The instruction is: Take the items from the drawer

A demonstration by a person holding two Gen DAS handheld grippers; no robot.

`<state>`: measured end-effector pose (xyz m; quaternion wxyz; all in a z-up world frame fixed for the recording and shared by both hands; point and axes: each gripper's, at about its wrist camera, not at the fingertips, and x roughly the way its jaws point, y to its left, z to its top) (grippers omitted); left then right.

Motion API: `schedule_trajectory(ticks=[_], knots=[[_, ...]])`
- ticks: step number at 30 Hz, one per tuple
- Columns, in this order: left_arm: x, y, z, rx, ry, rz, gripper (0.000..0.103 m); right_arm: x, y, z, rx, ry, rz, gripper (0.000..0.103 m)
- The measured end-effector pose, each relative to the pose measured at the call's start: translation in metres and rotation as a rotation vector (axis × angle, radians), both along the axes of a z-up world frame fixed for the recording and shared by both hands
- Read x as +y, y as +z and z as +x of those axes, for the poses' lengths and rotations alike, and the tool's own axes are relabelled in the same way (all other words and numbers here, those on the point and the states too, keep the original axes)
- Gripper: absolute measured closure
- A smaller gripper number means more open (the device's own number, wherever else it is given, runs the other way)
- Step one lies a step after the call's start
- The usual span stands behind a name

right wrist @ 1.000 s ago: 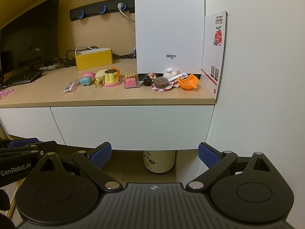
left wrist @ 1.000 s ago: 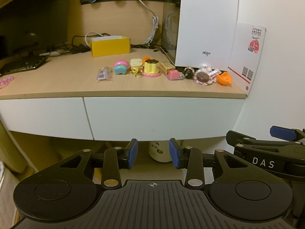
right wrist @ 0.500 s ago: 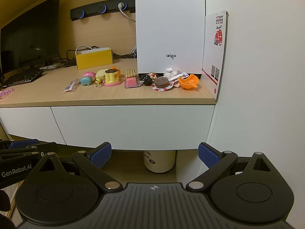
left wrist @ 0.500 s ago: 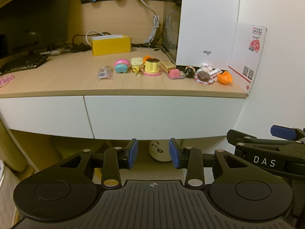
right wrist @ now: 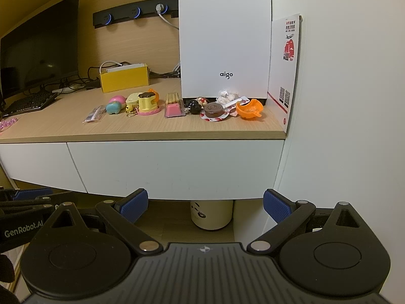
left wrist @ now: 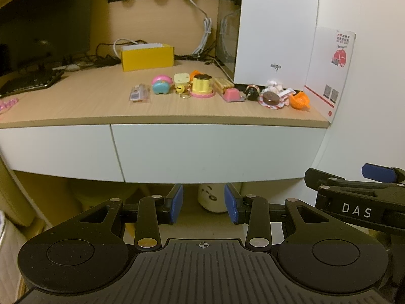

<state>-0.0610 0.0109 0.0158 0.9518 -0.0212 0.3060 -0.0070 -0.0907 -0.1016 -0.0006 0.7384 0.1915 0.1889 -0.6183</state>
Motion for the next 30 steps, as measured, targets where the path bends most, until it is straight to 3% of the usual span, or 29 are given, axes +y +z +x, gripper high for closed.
schedule_trajectory(ticks=[11,20,24,30], knots=[[-0.003,0.000,0.004,0.000,-0.013,0.001,0.063,-0.001,0.000,-0.004,0.004,0.015,-0.001,0.005],[-0.002,0.004,0.007,-0.026,-0.030,-0.071,0.086,-0.004,0.000,-0.010,-0.005,0.007,0.005,0.005],[-0.005,0.006,0.012,-0.016,0.013,-0.066,0.086,-0.007,0.002,-0.015,-0.032,0.031,0.021,0.005],[0.002,0.004,0.026,0.017,-0.036,-0.071,0.086,-0.018,0.011,-0.017,-0.090,0.042,0.044,0.005]])
